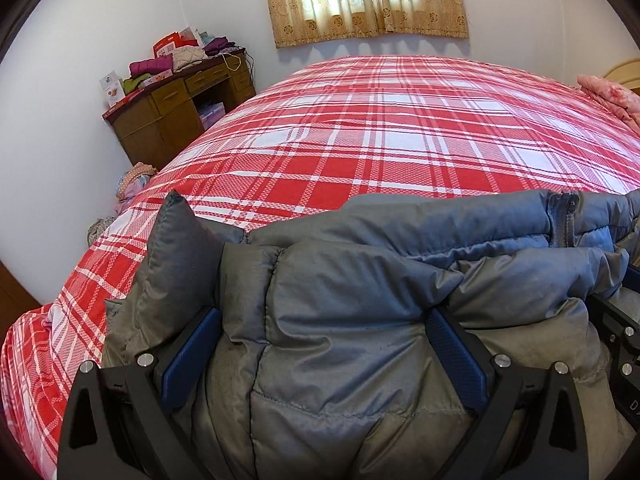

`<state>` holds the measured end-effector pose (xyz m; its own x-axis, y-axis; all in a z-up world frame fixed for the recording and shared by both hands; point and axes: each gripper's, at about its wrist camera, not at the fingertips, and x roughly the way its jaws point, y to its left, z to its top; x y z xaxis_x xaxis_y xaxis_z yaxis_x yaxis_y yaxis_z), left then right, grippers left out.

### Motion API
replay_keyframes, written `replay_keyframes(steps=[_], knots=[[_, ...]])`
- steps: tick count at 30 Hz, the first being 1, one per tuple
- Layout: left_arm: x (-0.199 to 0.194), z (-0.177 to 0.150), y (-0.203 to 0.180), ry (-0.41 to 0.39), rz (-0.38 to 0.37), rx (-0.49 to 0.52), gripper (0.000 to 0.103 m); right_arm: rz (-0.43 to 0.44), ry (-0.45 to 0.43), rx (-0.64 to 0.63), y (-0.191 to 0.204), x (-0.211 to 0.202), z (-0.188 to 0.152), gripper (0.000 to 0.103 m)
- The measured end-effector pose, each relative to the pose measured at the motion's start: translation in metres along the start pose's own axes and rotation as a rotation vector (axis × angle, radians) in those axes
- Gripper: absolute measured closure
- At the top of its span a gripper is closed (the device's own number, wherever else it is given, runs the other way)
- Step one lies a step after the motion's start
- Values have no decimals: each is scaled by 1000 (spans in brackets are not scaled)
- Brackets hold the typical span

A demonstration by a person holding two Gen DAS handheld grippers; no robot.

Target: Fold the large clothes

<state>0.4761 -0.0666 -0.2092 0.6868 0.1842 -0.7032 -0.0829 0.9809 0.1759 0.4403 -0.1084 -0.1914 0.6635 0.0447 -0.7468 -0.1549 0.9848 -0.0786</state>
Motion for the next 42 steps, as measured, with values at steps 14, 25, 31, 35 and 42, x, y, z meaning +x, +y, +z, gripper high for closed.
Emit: replay_keyframes(steps=[14, 25, 31, 35, 42], knots=[[0, 0, 0, 0, 0, 0, 1, -14, 3, -9, 2, 1, 0, 42], [0, 0, -1, 0, 1, 1, 1, -16, 4, -10, 2, 2, 1, 42], [0, 0, -1, 0, 2, 1, 1, -19, 4, -11, 4, 2, 1, 42], [0, 0, -1, 2, 3, 3, 1, -31, 9, -19, 4, 3, 1, 42], [-38, 3, 14, 33, -51, 0, 1, -49, 35, 2, 11, -28, 5, 40]])
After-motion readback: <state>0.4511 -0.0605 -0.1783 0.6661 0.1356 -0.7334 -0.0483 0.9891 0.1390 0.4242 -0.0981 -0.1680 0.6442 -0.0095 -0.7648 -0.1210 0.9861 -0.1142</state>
